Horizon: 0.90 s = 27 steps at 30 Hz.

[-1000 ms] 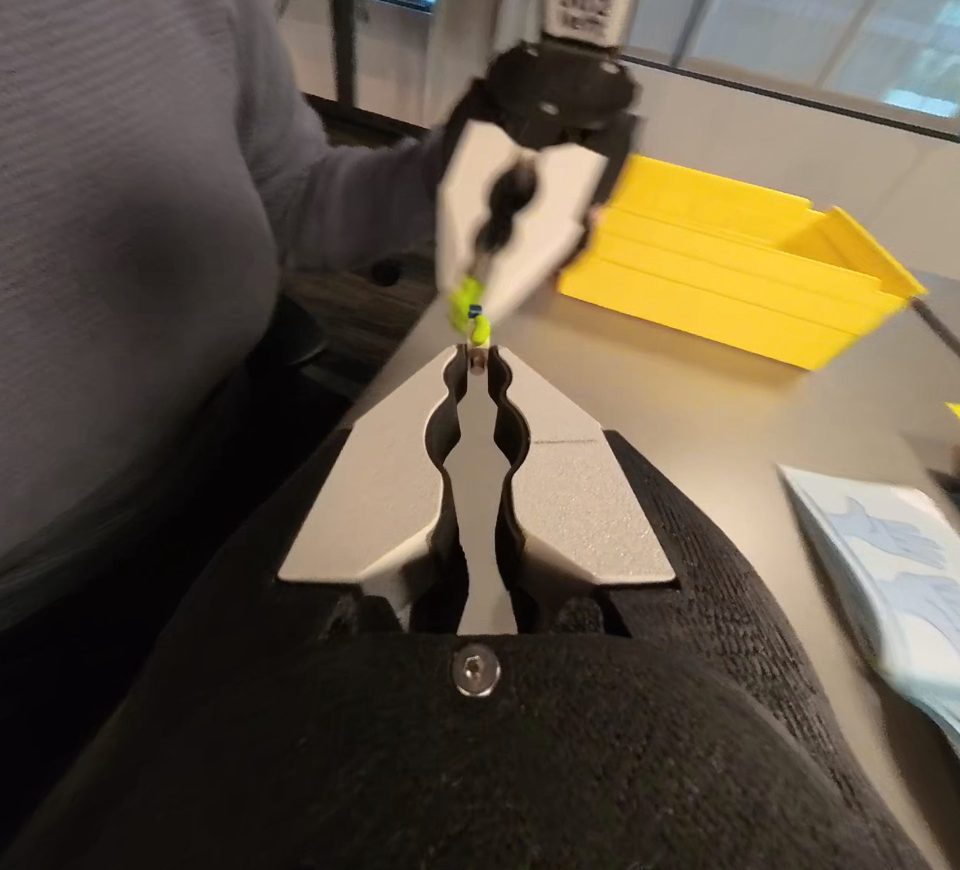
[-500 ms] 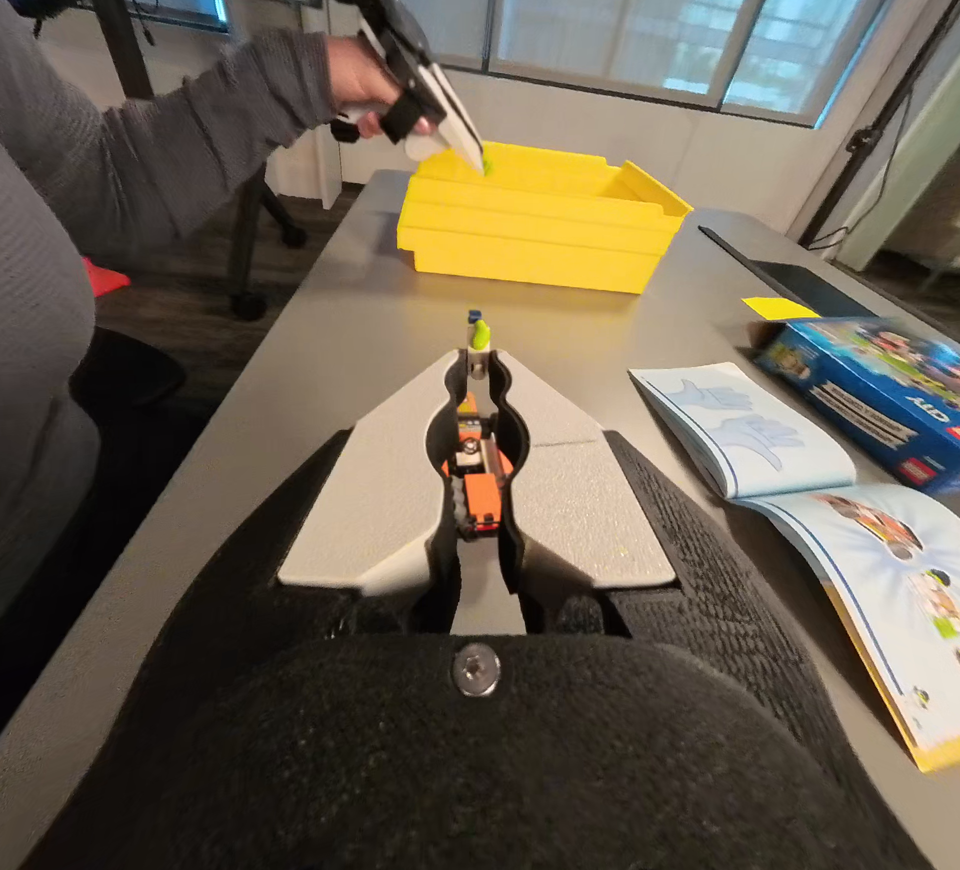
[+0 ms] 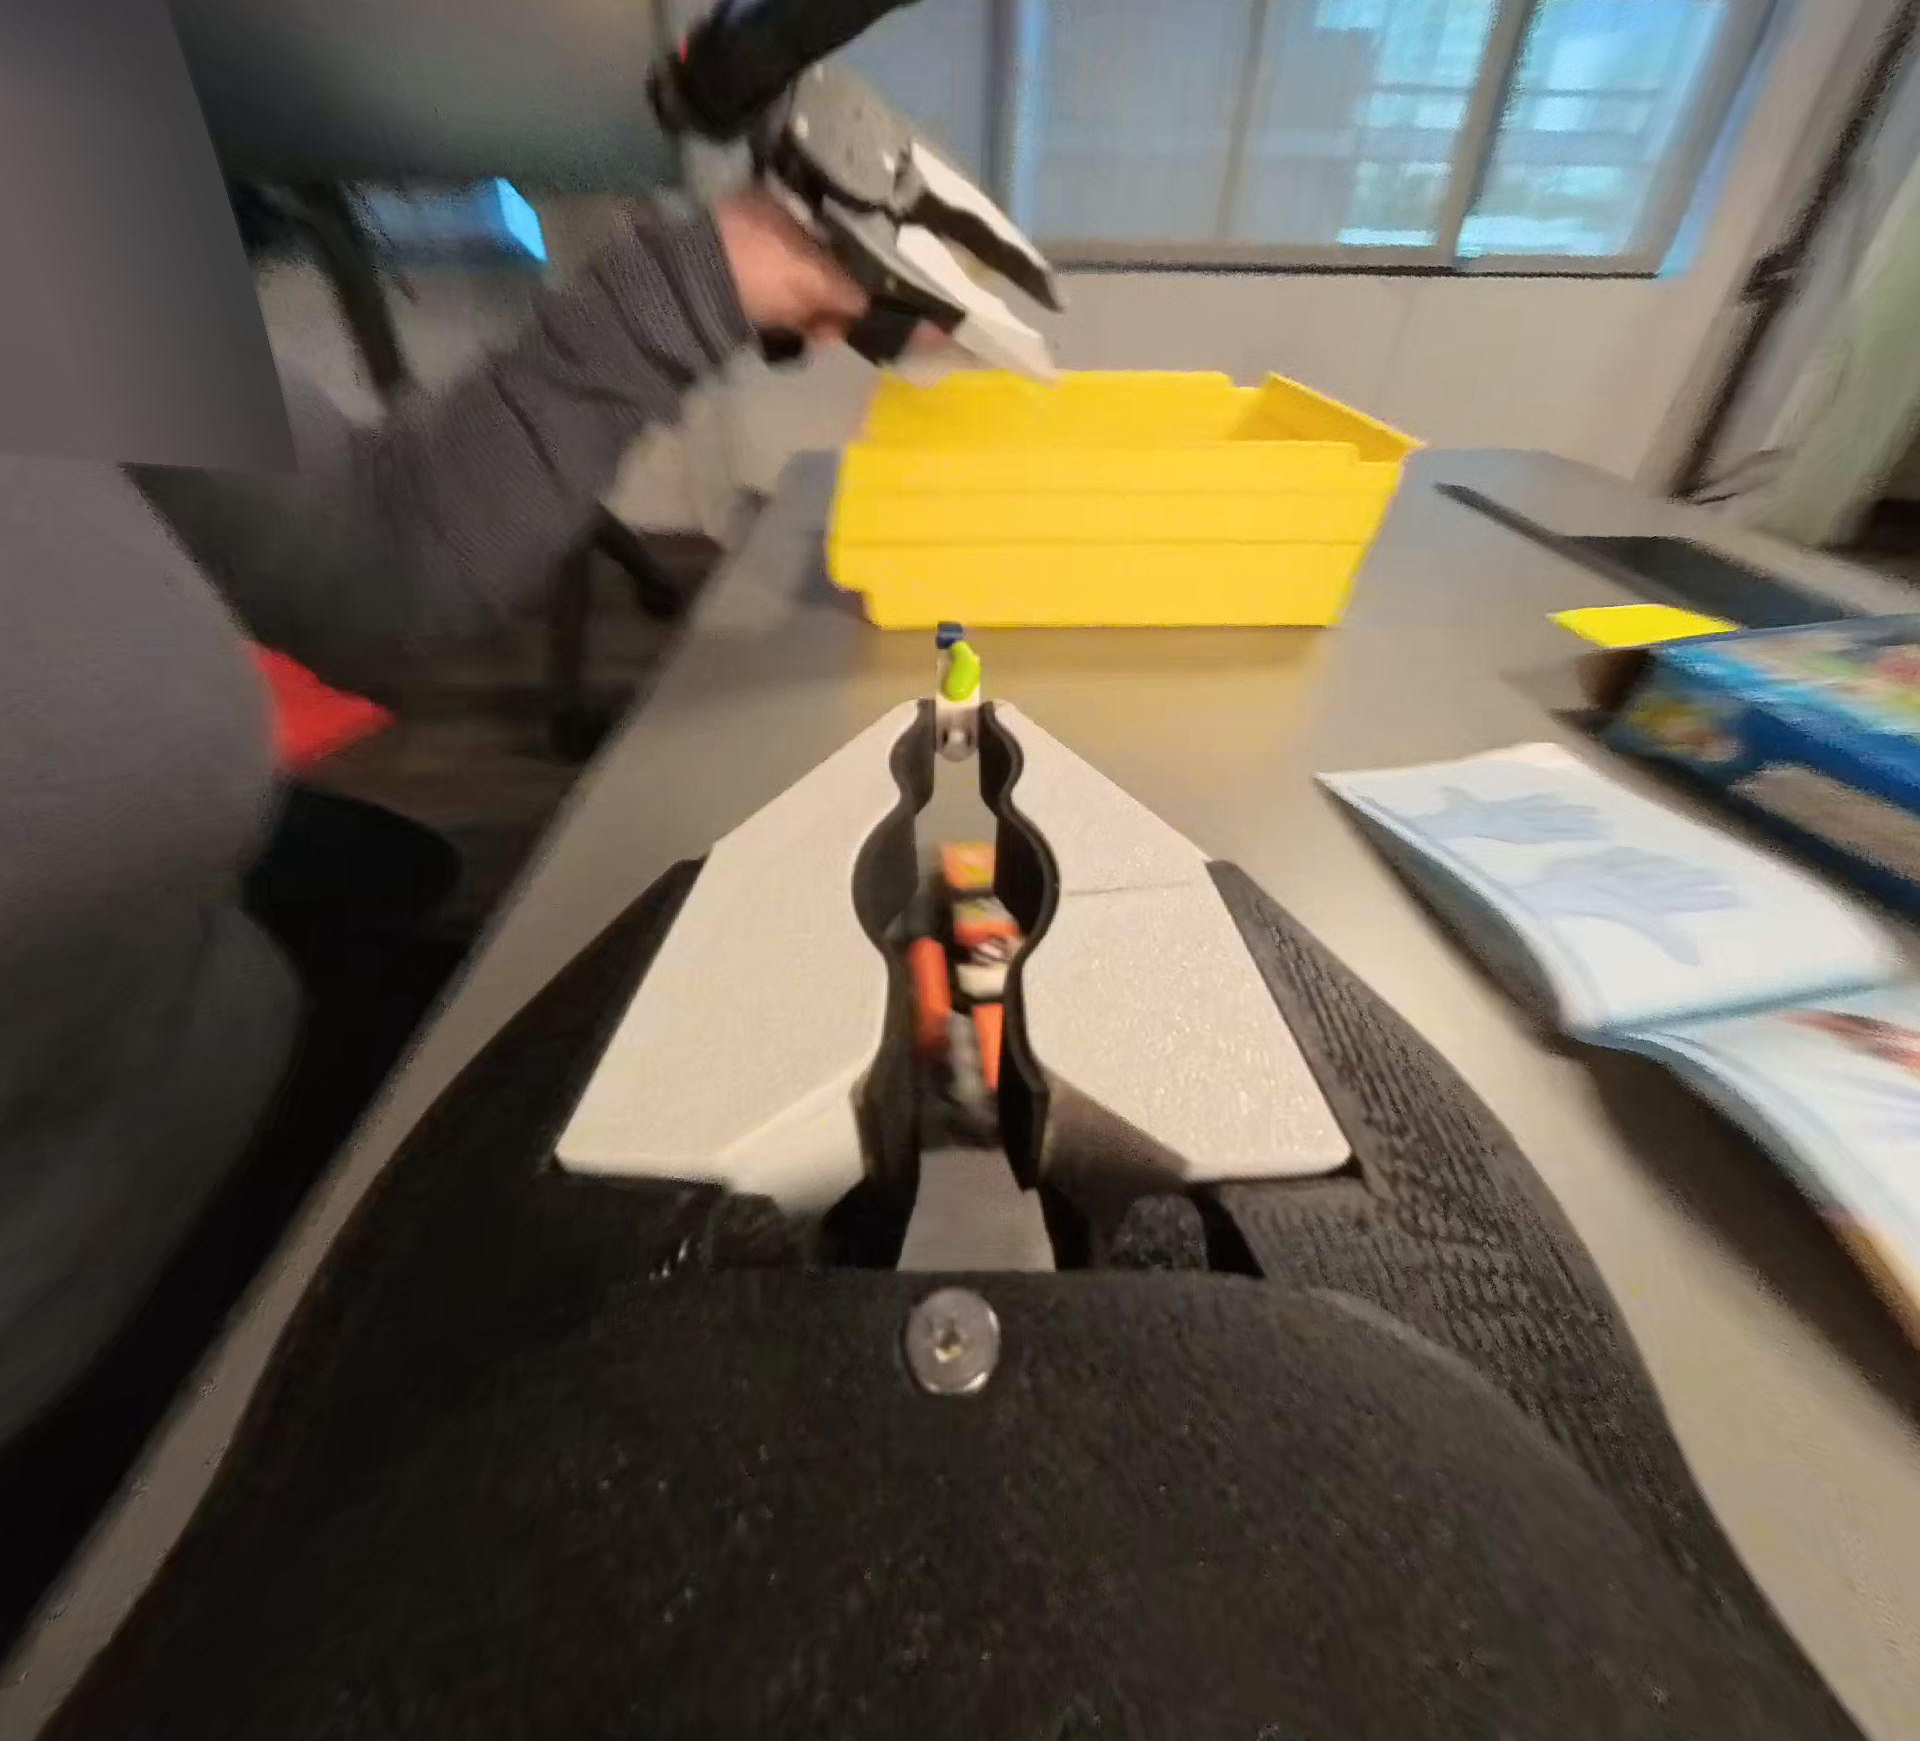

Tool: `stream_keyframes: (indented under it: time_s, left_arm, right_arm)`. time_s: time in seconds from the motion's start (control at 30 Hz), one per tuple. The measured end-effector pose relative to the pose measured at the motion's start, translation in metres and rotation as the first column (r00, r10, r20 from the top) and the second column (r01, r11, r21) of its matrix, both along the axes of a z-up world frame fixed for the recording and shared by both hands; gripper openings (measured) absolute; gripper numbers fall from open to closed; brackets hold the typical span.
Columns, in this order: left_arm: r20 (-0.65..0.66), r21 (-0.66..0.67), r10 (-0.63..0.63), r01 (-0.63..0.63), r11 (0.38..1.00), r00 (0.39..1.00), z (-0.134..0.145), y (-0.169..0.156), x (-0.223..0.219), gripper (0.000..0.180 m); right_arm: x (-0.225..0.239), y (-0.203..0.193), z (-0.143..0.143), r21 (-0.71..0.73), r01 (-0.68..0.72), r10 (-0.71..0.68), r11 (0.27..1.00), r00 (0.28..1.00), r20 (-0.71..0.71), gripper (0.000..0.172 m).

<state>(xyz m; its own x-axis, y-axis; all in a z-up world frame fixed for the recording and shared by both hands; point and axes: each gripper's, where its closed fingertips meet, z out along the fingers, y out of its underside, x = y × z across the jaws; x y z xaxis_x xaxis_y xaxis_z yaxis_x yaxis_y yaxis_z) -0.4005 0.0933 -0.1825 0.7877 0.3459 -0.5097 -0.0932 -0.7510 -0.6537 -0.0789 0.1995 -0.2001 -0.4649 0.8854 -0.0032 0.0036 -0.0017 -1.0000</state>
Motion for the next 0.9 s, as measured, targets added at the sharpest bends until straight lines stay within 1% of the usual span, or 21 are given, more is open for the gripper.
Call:
stream_keyframes:
  time_s: [0.03, 0.07, 0.1, 0.13, 0.17, 0.2, 0.23, 0.27, 0.3, 0.33, 0.4, 0.43, 0.47, 0.53, 0.63, 0.73, 0.8, 0.87, 0.9]
  left_arm:
    - [-0.043, 0.082, -0.161, 0.164, 0.983, 0.986, 0.017, 0.015, 0.034, 0.051]
    - [-0.074, 0.125, -0.355, 0.361, 0.924, 0.932, 0.026, 0.028, 0.078, 0.05]
    - [-0.089, 0.13, -0.56, 0.567, 0.814, 0.824, 0.027, 0.037, 0.129, 0.052]
    - [-0.109, 0.129, -0.72, 0.728, 0.674, 0.686, 0.025, 0.041, 0.179, 0.057]
    - [-0.15, 0.165, -0.809, 0.821, 0.546, 0.568, 0.027, 0.045, 0.221, 0.055]
    - [-0.173, 0.216, -0.865, 0.875, 0.433, 0.471, 0.028, 0.049, 0.258, 0.053]
    - [-0.168, 0.256, -0.907, 0.905, 0.339, 0.387, 0.024, 0.052, 0.29, 0.056]
    - [-0.168, 0.284, -0.926, 0.916, 0.284, 0.339, 0.018, 0.057, 0.312, 0.061]
    - [-0.182, 0.282, -0.927, 0.921, 0.269, 0.327, 0.011, 0.066, 0.324, 0.064]
    - [-0.201, 0.252, -0.926, 0.93, 0.268, 0.321, 0.002, 0.074, 0.332, 0.066]
    - [-0.248, 0.157, -0.919, 0.949, 0.274, 0.306, -0.014, 0.088, 0.341, 0.066]
    - [-0.27, 0.118, -0.919, 0.957, 0.264, 0.287, -0.019, 0.092, 0.345, 0.064]
    - [-0.303, 0.1, -0.912, 0.961, 0.259, 0.278, -0.019, 0.095, 0.348, 0.061]
    - [-0.344, 0.105, -0.903, 0.966, 0.236, 0.258, -0.014, 0.097, 0.353, 0.043]
    - [-0.341, 0.147, -0.911, 0.97, 0.192, 0.232, -0.008, 0.095, 0.36, 0.032]
    - [-0.313, 0.099, -0.923, 0.974, 0.203, 0.224, -0.015, 0.094, 0.357, 0.024]
    - [-0.278, 0.079, -0.934, 0.974, 0.212, 0.225, -0.019, 0.093, 0.356, 0.021]
    - [-0.251, 0.053, -0.936, 0.969, 0.241, 0.247, -0.021, 0.093, 0.349, 0.021]
    - [-0.261, 0.039, -0.927, 0.962, 0.269, 0.27, -0.018, 0.093, 0.342, 0.021]
  right_arm:
    - [0.003, -0.005, 0.005, -0.124, -0.081, 0.082, 0.989, 0.997, 0.007, 0.006]
    - [0.005, -0.006, 0.007, -0.259, -0.147, 0.16, 0.955, 0.987, 0.028, 0.006]
    - [0.007, -0.004, 0.008, -0.375, -0.194, 0.223, 0.907, 0.974, 0.033, 0.006]
    - [0.009, -0.003, 0.01, -0.456, -0.236, 0.273, 0.858, 0.962, 0.017, 0.006]
    - [0.01, -0.003, 0.011, -0.508, -0.264, 0.309, 0.82, 0.951, 0.004, 0.006]
    - [0.011, -0.004, 0.01, -0.541, -0.285, 0.339, 0.791, 0.941, -0.001, 0.006]
    - [0.012, -0.006, 0.009, -0.563, -0.306, 0.368, 0.768, 0.93, -0.004, 0.006]
    - [0.014, -0.009, 0.01, -0.581, -0.327, 0.396, 0.745, 0.918, -0.009, 0.006]
    - [0.016, -0.013, 0.011, -0.592, -0.352, 0.425, 0.725, 0.905, -0.017, 0.006]
    - [0.017, -0.015, 0.011, -0.598, -0.368, 0.447, 0.712, 0.894, -0.018, 0.006]
    - [0.019, -0.02, 0.009, -0.602, -0.387, 0.477, 0.698, 0.879, -0.012, 0.006]
    - [0.021, -0.022, 0.008, -0.607, -0.398, 0.494, 0.688, 0.869, -0.01, 0.006]
    - [0.021, -0.023, 0.008, -0.608, -0.404, 0.503, 0.684, 0.864, -0.01, 0.006]
    - [0.023, -0.027, 0.008, -0.607, -0.421, 0.525, 0.674, 0.851, -0.008, 0.006]
    - [0.025, -0.031, 0.007, -0.597, -0.435, 0.541, 0.674, 0.841, -0.002, 0.006]
    - [0.022, -0.031, 0.004, -0.6, -0.42, 0.536, 0.681, 0.844, 0.017, 0.006]
    - [0.02, -0.033, 0.0, -0.598, -0.408, 0.531, 0.69, 0.846, 0.036, 0.006]
    - [0.014, -0.03, 0.001, -0.599, -0.37, 0.489, 0.71, 0.871, 0.041, 0.007]
    - [0.012, -0.025, 0.003, -0.596, -0.347, 0.453, 0.724, 0.891, 0.031, 0.011]
